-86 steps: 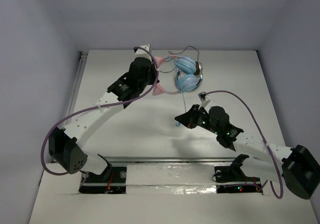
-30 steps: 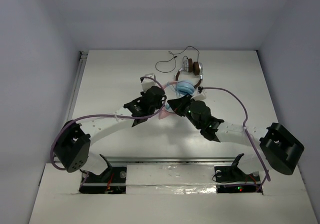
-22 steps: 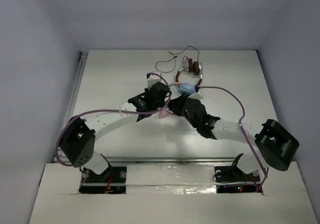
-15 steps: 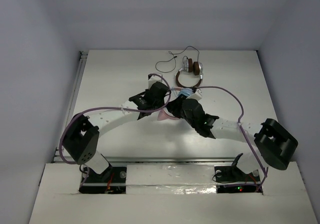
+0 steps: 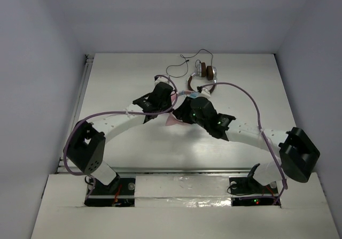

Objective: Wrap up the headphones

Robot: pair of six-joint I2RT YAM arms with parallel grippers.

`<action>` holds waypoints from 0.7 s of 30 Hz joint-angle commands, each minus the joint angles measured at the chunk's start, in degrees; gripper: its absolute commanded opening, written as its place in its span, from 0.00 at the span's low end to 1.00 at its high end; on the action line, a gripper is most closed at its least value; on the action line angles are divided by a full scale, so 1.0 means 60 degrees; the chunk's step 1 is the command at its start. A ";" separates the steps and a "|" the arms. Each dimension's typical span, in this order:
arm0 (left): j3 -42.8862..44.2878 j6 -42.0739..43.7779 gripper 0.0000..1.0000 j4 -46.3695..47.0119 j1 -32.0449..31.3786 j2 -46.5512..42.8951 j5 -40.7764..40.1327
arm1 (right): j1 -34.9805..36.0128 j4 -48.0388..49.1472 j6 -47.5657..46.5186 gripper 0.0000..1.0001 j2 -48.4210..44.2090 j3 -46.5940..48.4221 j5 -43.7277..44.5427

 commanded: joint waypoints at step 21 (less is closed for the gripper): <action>-0.0273 0.0099 0.00 0.0999 0.0343 -0.1410 0.0932 | 0.0031 -0.0598 -0.2487 0.04 -0.3461 0.0716 -0.2344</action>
